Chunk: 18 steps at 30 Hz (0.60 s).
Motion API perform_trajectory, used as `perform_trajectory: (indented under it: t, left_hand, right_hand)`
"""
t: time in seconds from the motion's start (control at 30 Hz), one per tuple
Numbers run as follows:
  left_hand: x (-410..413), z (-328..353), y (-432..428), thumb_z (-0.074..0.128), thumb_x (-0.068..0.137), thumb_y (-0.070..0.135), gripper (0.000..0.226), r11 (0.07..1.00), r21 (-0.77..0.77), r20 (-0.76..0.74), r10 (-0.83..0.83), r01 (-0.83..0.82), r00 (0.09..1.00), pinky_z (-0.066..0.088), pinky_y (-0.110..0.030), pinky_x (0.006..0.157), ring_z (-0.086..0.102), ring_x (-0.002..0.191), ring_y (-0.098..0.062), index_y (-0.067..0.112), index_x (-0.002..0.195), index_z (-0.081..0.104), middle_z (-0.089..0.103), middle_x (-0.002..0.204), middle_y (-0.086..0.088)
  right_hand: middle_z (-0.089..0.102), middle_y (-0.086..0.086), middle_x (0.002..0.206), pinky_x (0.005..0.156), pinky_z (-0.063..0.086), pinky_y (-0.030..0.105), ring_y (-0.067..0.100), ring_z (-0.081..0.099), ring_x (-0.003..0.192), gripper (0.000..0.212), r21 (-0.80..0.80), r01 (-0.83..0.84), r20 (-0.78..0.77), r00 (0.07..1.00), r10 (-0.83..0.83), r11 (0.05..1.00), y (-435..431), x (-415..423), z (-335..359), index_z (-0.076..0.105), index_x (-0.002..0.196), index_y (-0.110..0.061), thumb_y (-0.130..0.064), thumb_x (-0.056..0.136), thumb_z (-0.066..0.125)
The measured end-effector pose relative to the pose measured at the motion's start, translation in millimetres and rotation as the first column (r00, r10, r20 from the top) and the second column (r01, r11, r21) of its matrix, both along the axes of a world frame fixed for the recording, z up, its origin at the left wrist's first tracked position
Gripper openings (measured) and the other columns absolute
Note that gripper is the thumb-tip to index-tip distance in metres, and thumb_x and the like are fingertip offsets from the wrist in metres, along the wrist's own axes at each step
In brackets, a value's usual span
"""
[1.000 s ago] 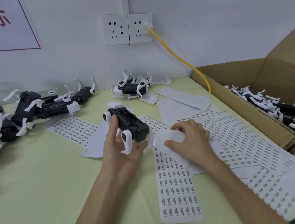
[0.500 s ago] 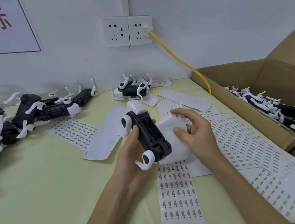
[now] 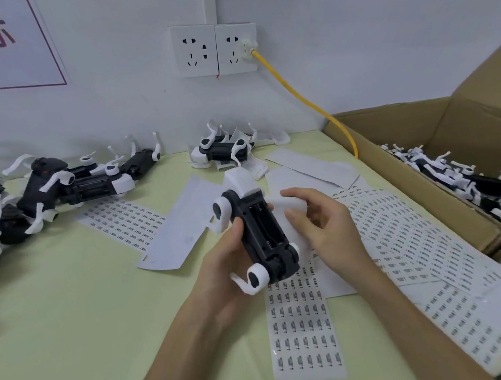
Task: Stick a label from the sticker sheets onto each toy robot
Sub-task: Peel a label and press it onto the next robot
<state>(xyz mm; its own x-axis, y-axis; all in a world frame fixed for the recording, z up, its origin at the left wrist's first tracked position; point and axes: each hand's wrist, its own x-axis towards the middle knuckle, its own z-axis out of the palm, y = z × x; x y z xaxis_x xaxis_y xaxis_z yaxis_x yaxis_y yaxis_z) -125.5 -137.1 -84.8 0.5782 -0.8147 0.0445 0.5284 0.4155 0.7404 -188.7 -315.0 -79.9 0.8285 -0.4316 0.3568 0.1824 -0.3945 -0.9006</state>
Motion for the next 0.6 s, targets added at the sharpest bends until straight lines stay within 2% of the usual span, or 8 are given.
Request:
perform_trajectory:
  t: [0.07,0.17,0.23,0.3,0.37,0.47,0.6]
  left_hand:
    - [-1.4,0.6,0.3,0.08,0.083,0.057,0.047,1.0,0.015,0.047,-0.016,0.015,0.999,0.059,-0.036,0.087,0.075,0.097,-0.02,0.028,0.119,0.076,0.075,0.101,0.006]
    - [-2.6,2.9,0.3,0.08,0.081,0.06,0.047,0.999,0.033,0.064,-0.012,0.01,0.998,0.059,-0.033,0.086,0.074,0.096,-0.015,0.031,0.118,0.077,0.075,0.103,0.009]
    - [-2.1,3.3,1.5,0.078,0.081,0.061,0.046,0.999,0.036,0.077,-0.016,0.013,0.997,0.059,-0.031,0.086,0.074,0.096,-0.012,0.033,0.117,0.077,0.075,0.104,0.012]
    - [-1.0,3.9,3.7,0.075,0.084,0.06,0.043,0.999,0.032,0.098,-0.031,0.028,0.995,0.059,-0.032,0.087,0.073,0.098,-0.011,0.035,0.119,0.076,0.076,0.107,0.013]
    - [-0.8,5.7,4.3,0.071,0.088,0.058,0.04,0.997,0.028,0.127,-0.074,0.071,0.989,0.059,-0.031,0.088,0.073,0.1,-0.009,0.036,0.122,0.075,0.075,0.11,0.014]
    - [-4.0,7.1,1.8,0.08,0.081,0.056,0.049,0.994,0.032,0.105,-0.111,0.108,0.988,0.059,-0.032,0.081,0.074,0.096,-0.018,0.028,0.121,0.075,0.075,0.103,0.004]
    - [-2.8,2.4,-1.7,0.09,0.07,0.053,0.061,0.995,0.061,0.07,-0.08,0.075,0.994,0.058,-0.039,0.081,0.066,0.098,-0.035,0.019,0.118,0.074,0.07,0.1,-0.008]
  right_hand:
    - [0.066,-0.027,0.083,0.068,0.048,0.016,0.002,0.059,0.071,0.024,-0.003,0.008,-0.004,1.0,-0.008,1.0,-1.4,-0.1,-0.5,0.071,0.12,-0.024,-0.015,0.098,0.066]
    - [0.072,-0.021,0.095,0.075,0.052,0.019,0.008,0.064,0.082,0.023,0.065,-0.013,0.021,1.0,0.012,0.998,-1.0,-0.5,2.3,0.074,0.115,-0.026,-0.012,0.099,0.064]
    - [0.075,-0.014,0.105,0.079,0.055,0.026,0.018,0.067,0.089,0.022,0.107,-0.009,0.046,0.999,0.004,0.994,-1.2,-0.3,3.5,0.076,0.108,-0.026,-0.01,0.098,0.065]
    - [0.075,-0.01,0.105,0.078,0.057,0.031,0.023,0.066,0.082,0.026,0.111,0.005,0.051,0.999,-0.011,0.994,-2.9,0.0,4.0,0.076,0.106,-0.028,-0.006,0.094,0.069]
    - [0.072,-0.008,0.094,0.075,0.056,0.027,0.015,0.061,0.072,0.032,0.104,-0.015,0.05,0.999,0.009,0.994,-5.2,-0.1,4.4,0.075,0.107,-0.029,-0.003,0.089,0.074]
    - [0.071,-0.002,0.091,0.078,0.057,0.029,0.015,0.063,0.077,0.029,0.068,-0.033,0.04,0.999,0.031,0.997,-5.0,-0.4,2.2,0.071,0.105,-0.027,-0.006,0.085,0.08]
    - [0.07,-0.012,0.095,0.074,0.055,0.023,0.011,0.066,0.08,0.024,-0.142,0.077,0.073,0.995,-0.067,0.987,-1.8,-0.3,-1.0,0.072,0.104,-0.029,-0.016,0.085,0.082]
